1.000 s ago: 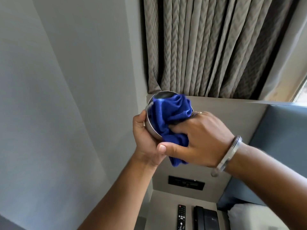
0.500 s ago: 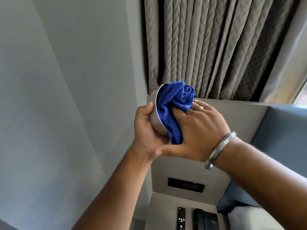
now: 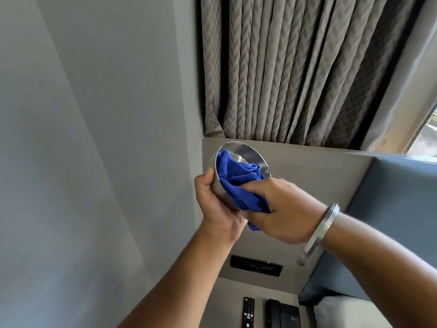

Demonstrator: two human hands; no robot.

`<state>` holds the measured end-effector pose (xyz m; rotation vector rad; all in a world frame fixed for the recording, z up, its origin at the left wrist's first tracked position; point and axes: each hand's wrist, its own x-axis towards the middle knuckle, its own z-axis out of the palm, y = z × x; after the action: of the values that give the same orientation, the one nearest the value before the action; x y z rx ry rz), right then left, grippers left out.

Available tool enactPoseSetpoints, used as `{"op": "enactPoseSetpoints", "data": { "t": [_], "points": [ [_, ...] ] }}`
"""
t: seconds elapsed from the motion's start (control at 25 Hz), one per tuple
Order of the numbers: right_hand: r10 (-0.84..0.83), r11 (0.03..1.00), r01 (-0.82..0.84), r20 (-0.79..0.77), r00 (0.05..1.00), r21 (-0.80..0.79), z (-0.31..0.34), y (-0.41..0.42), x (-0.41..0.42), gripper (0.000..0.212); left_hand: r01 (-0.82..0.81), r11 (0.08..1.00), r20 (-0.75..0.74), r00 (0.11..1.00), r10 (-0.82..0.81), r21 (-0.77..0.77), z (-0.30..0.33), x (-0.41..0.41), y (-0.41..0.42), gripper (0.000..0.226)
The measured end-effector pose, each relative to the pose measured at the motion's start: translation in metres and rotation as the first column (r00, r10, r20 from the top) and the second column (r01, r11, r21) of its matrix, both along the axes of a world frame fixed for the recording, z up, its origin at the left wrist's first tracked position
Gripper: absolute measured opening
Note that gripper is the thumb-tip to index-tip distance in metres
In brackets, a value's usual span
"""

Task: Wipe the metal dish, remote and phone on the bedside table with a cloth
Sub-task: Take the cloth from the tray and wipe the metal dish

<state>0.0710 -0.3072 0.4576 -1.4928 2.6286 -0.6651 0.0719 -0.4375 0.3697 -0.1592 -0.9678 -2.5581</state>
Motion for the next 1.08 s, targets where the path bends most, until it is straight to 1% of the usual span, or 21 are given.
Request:
{"op": "enactPoseSetpoints", "data": {
  "t": [0.08,0.12,0.16,0.24,0.32,0.36,0.44,0.48,0.52,0.6,0.64,0.68,0.76,0.8,0.84,0.88,0.92,0.96,1.0,1.04,1.08],
  "points": [
    [0.032,0.997,-0.025,0.094,0.995,-0.066,-0.003,-0.008,0.002,0.004,-0.048,0.998,0.016,0.999,0.049,-0.041,-0.005,0.002,0.002,0.050],
    [0.054,0.993,-0.037,0.160,0.986,-0.111,-0.002,-0.011,0.002,0.001,-0.065,0.996,0.030,0.997,0.067,-0.061,-0.007,0.004,0.003,0.047],
    [0.065,0.987,-0.027,0.239,0.969,-0.159,0.001,-0.013,0.001,0.003,-0.078,0.994,0.046,0.996,0.081,-0.075,-0.008,0.005,0.003,0.045],
    [0.061,0.966,0.047,0.400,0.914,-0.254,0.007,-0.016,0.000,0.007,-0.088,0.992,0.041,0.995,0.092,-0.088,-0.006,0.008,-0.001,0.048],
    [0.082,0.930,0.134,0.547,0.833,-0.343,0.011,-0.020,0.000,0.005,-0.103,0.987,-0.017,0.995,0.102,-0.123,-0.001,0.011,-0.004,0.051],
    [0.097,0.913,0.172,0.606,0.790,-0.370,0.014,-0.023,0.000,0.007,-0.118,0.983,-0.034,0.993,0.114,-0.141,0.002,0.014,-0.006,0.049],
    [0.115,0.874,0.282,0.732,0.672,-0.396,0.019,-0.028,0.002,0.013,-0.140,0.974,-0.035,0.990,0.135,-0.176,0.003,0.018,-0.007,0.042],
    [0.129,0.849,0.351,0.798,0.589,-0.396,0.021,-0.029,0.003,0.017,-0.148,0.969,-0.031,0.989,0.144,-0.198,0.004,0.021,-0.007,0.040],
    [0.150,0.821,0.421,0.857,0.493,-0.386,0.024,-0.030,0.003,0.023,-0.153,0.964,-0.040,0.988,0.148,-0.216,0.003,0.023,-0.008,0.040],
    [0.223,0.755,0.562,0.938,0.264,-0.338,0.029,-0.033,-0.002,0.034,-0.150,0.956,-0.073,0.988,0.136,-0.251,0.004,0.025,-0.008,0.044],
    [0.272,0.726,0.612,0.948,0.164,-0.314,0.030,-0.034,-0.004,0.037,-0.146,0.953,-0.076,0.989,0.130,-0.267,0.005,0.027,-0.008,0.047],
    [0.311,0.707,0.639,0.945,0.103,-0.302,0.031,-0.034,-0.005,0.039,-0.148,0.949,-0.076,0.988,0.131,-0.277,0.006,0.028,-0.009,0.055],
    [0.394,0.701,0.637,0.919,0.028,-0.320,0.031,-0.034,-0.003,0.040,-0.145,0.953,-0.061,0.989,0.133,-0.267,0.001,0.027,-0.018,0.077],
    [0.434,0.705,0.622,0.901,0.001,-0.341,0.026,-0.033,-0.002,0.036,-0.126,0.962,-0.059,0.992,0.115,-0.242,0.000,0.028,-0.025,0.078],
    [0.461,0.703,0.614,0.887,-0.010,-0.359,0.022,-0.031,0.000,0.030,-0.080,0.978,-0.061,0.996,0.070,-0.192,-0.002,0.029,-0.033,0.073],
    [0.488,0.689,0.615,0.873,-0.003,-0.384,0.017,-0.028,0.000,0.029,-0.015,0.995,-0.044,0.999,0.010,-0.103,-0.004,0.030,-0.042,0.068],
    [0.502,0.663,0.631,0.865,0.025,-0.403,0.012,-0.022,-0.003,0.031,0.058,0.998,-0.016,0.998,-0.057,0.023,-0.008,0.031,-0.051,0.066],
    [0.509,0.629,0.644,0.857,0.081,-0.435,0.008,-0.015,-0.005,0.033,0.103,0.983,0.003,0.995,-0.104,0.151,-0.013,0.033,-0.061,0.068],
    [0.523,0.595,0.646,0.841,0.140,-0.478,0.005,-0.008,-0.008,0.027,0.138,0.959,-0.003,0.990,-0.141,0.248,-0.020,0.035,-0.068,0.072],
    [0.546,0.565,0.632,0.814,0.195,-0.530,0.003,-0.003,-0.009,0.017,0.176,0.940,-0.024,0.984,-0.177,0.292,-0.024,0.038,-0.072,0.077],
    [0.562,0.537,0.611,0.787,0.255,-0.582,0.002,0.002,-0.012,0.018,0.227,0.924,-0.062,0.974,-0.218,0.308,-0.027,0.041,-0.074,0.081]
  ]
}}
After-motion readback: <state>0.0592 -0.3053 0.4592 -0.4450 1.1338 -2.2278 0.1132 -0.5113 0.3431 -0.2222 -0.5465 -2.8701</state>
